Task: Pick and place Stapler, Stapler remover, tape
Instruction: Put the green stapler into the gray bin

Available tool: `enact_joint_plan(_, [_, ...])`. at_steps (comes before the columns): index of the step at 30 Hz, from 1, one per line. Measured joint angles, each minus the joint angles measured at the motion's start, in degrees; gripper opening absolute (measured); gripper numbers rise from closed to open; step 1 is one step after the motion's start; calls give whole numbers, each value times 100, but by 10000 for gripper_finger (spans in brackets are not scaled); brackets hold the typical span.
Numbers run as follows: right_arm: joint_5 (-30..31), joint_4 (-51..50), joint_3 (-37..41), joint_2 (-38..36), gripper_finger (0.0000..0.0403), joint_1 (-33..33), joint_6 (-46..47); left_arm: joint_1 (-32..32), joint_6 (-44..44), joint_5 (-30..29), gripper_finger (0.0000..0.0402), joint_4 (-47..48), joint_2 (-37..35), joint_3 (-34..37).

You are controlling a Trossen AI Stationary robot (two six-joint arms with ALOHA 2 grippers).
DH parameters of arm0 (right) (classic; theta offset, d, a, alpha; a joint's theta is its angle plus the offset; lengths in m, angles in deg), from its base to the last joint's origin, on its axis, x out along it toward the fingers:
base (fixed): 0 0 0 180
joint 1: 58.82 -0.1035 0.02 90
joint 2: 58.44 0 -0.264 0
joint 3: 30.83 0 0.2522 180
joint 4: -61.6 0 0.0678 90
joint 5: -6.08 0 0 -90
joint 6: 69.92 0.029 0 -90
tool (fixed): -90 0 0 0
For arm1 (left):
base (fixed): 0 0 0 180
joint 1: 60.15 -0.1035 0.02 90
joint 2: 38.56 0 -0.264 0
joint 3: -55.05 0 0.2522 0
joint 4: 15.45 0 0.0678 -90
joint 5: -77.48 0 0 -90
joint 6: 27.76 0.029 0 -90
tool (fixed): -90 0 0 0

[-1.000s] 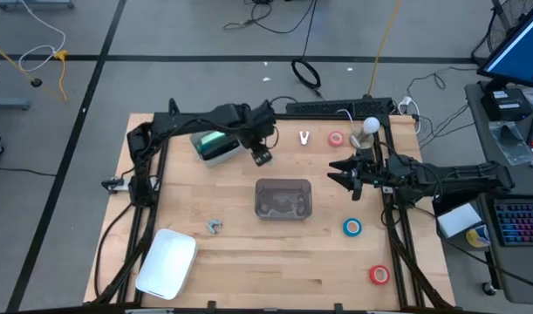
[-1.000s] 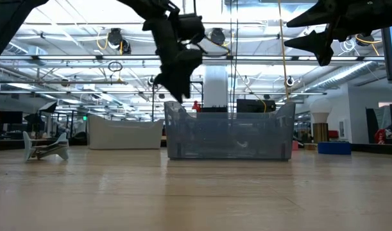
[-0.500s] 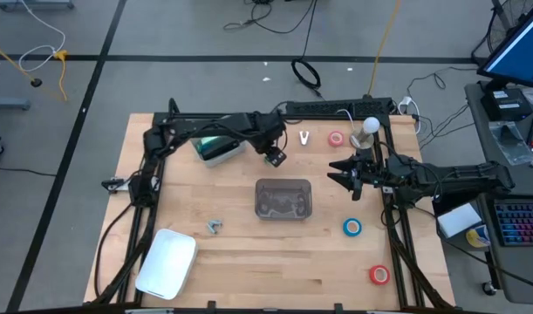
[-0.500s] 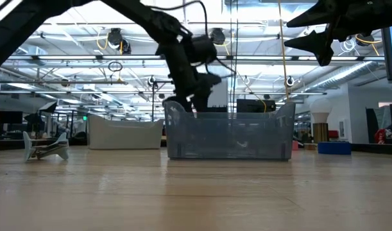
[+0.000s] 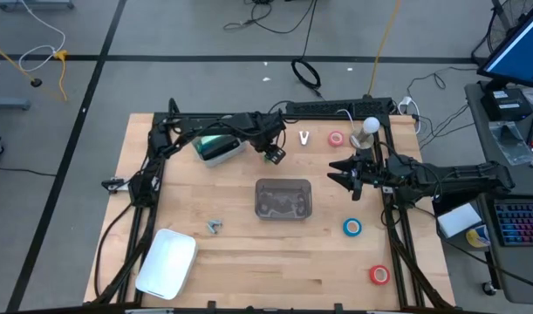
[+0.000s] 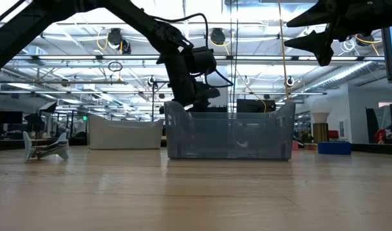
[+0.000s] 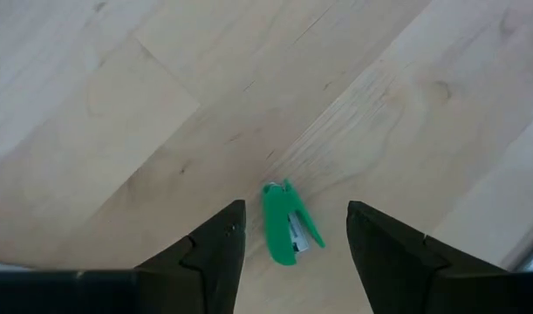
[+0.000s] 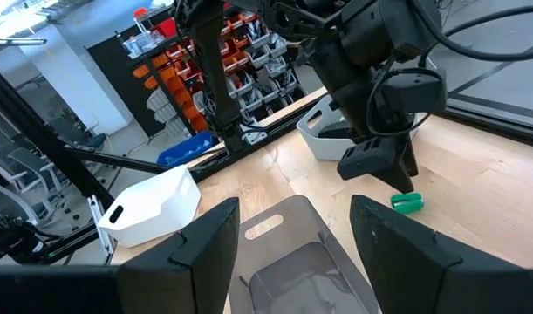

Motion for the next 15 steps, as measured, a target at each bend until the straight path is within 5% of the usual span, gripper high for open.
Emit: enact_joint_plan(15, [-4,0,0,2,212,0,176,59,-248,87,200,186,415,-22])
